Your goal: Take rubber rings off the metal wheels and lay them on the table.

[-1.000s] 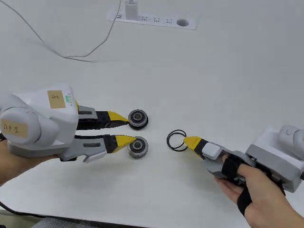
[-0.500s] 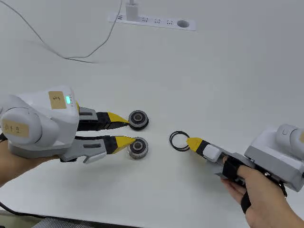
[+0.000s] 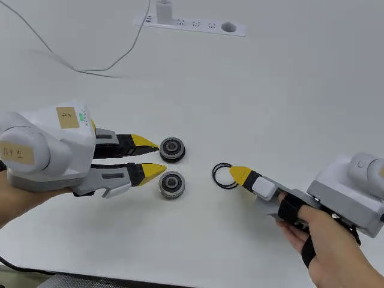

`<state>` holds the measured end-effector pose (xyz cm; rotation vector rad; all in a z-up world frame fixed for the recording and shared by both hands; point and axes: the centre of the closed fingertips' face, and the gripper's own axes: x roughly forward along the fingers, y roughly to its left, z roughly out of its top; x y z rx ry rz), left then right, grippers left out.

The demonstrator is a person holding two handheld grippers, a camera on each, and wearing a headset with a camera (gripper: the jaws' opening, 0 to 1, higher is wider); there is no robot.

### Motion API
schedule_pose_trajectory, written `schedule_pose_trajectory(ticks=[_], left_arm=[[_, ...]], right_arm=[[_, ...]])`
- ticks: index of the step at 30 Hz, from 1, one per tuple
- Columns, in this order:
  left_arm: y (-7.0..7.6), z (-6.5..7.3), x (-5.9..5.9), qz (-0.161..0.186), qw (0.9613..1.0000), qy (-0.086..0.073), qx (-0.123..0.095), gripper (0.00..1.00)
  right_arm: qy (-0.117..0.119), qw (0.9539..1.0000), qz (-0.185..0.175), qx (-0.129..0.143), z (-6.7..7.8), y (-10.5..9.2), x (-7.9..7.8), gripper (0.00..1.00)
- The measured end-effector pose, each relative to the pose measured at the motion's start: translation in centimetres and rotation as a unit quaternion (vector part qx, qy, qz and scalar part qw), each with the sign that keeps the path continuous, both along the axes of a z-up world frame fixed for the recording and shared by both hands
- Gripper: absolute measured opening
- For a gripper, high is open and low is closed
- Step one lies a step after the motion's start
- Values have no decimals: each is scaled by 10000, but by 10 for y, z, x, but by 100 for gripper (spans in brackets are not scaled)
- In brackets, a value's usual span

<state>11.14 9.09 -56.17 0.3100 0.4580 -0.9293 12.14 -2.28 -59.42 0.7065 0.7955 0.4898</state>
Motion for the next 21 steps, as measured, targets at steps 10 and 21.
schedule_pose_trajectory(ticks=[10,21], left_arm=[[1,-6,18,48,9999,-27,138,21],[-3,-16,40,120,9997,-67,214,21]], right_arm=[[-116,9998,171,54,2,5,1,20],[-207,9991,326,147,9,15,1,21]])
